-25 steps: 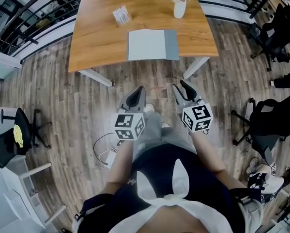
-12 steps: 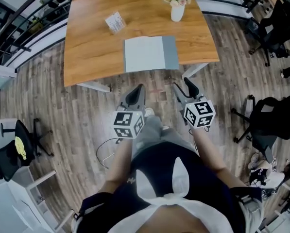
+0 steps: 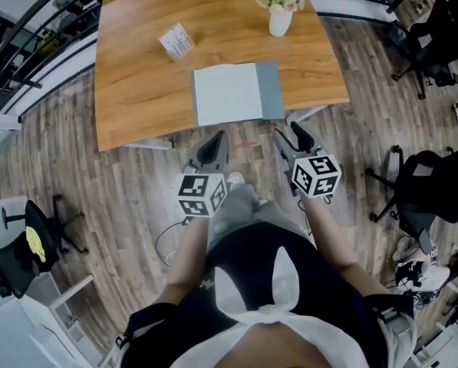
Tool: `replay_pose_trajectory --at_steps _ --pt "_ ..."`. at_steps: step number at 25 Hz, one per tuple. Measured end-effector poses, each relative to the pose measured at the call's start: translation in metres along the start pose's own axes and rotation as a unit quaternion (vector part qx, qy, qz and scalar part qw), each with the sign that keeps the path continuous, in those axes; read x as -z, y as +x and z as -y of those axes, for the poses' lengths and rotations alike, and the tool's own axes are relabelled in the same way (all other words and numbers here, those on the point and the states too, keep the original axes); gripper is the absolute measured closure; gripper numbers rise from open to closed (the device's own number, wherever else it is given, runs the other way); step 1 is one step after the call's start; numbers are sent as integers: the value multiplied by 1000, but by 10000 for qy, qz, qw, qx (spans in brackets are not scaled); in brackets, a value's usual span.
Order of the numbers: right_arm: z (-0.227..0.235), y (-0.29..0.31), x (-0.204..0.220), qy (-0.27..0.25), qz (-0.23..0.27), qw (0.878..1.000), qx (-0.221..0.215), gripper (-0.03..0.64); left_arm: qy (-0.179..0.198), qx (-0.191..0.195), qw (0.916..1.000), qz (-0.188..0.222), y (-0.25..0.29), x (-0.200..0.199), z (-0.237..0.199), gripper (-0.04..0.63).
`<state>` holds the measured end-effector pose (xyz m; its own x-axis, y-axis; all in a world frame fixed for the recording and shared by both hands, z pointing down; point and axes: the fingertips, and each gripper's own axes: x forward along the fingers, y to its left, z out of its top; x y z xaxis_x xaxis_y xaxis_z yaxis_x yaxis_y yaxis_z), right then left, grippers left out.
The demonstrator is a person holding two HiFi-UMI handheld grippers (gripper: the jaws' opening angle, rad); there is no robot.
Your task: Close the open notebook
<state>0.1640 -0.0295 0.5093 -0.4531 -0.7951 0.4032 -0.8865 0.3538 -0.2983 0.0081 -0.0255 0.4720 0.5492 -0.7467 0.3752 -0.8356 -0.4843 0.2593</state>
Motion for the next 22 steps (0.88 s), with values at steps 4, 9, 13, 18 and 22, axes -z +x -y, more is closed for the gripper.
replay_pose_trajectory --at_steps 4,9,13,18,22 --pt "13 16 6 321 -102 9994 60 391 -4 33 10000 -66 12 -2 -10 577" --pt "33 34 17 612 -229 9976 215 391 4 64 9998 -191 24 1 -22 577" --pt "47 47 26 787 -325 9959 309 391 39 105 9995 -289 33 2 -29 577" --pt "61 63 44 872 -528 9939 420 391 74 143 9992 -373 40 5 -37 577" --pt "74 75 59 1048 -707 9907 494 391 107 169 9987 -474 44 7 -43 577"
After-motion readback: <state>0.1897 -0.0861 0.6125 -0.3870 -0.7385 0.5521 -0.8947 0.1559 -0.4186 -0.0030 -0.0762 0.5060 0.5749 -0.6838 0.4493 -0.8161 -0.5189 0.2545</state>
